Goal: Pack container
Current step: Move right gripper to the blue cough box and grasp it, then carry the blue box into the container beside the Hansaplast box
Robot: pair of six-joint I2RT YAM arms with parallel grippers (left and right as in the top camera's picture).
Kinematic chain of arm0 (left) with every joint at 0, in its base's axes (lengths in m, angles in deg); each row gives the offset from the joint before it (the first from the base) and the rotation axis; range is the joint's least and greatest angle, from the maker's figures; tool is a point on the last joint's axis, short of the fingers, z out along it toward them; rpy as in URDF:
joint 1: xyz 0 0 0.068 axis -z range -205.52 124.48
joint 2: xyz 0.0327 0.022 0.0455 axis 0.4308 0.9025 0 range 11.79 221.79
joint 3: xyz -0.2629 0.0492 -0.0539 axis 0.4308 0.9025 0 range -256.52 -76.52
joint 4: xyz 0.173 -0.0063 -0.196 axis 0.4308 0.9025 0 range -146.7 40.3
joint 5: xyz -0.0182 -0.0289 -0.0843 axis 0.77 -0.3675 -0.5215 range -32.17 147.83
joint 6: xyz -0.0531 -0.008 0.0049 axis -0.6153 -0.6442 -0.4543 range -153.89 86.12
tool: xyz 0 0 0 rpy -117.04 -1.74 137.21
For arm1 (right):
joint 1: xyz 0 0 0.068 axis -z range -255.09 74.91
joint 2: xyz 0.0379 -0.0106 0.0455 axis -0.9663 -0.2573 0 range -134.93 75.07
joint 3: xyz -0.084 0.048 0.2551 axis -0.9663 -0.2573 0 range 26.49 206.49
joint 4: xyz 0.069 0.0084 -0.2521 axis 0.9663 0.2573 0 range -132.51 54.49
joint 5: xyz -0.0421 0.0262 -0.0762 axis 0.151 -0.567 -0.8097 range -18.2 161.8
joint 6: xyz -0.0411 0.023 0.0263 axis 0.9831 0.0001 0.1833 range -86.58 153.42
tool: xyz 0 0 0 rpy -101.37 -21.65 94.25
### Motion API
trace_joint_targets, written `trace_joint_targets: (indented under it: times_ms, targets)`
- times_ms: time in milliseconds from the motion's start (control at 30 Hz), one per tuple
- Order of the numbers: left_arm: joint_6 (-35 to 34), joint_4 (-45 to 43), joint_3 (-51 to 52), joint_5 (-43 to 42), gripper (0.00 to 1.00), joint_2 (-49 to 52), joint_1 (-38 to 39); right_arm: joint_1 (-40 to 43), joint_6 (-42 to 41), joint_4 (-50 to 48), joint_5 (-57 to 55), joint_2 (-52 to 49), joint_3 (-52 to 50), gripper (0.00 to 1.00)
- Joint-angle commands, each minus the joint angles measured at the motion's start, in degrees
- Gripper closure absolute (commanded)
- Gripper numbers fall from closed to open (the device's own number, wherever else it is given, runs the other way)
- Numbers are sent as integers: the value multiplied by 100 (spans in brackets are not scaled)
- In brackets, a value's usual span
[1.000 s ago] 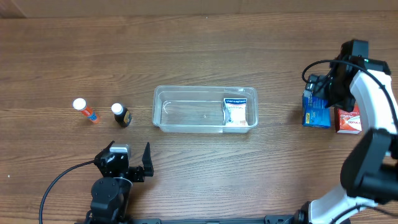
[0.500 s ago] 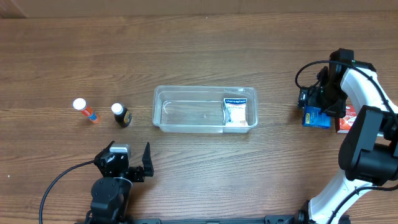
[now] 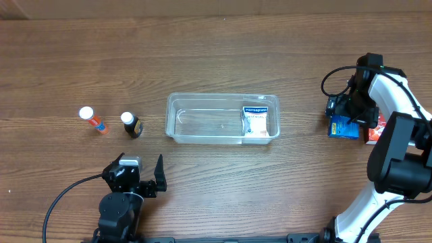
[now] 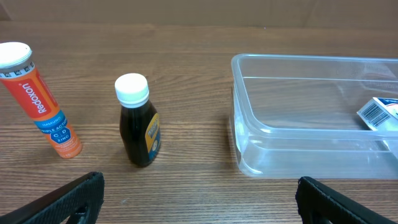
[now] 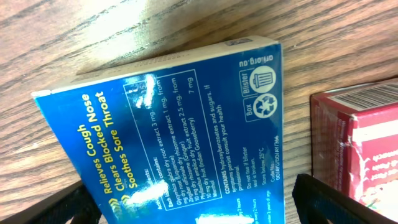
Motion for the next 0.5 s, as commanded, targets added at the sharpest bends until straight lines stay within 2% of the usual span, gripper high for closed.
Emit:
trace_joint_targets:
  times_ms: [0,67,167,267,400,467]
  targets:
    - [-81,-22,24,-28,0,-50,-26,4,-63,0,-15,-39,116,4]
    - [-81,-22,24,-28,0,-50,-26,-2,-63,24,105,-39,116,8]
    - [-81,-22,24,-28,0,-50,-26,-57,-221,26,295,-39,116,23]
    - [-81,-22,24,-28,0,-50,-26,-212,-542,111,310,-15,127,30]
    - [-81,-22,24,-28,0,-50,-26,-590,-791,389,308,352,273,35]
    - [-81,-22,24,-28,0,-50,-26,-1040,-927,632,308,1130,452,35]
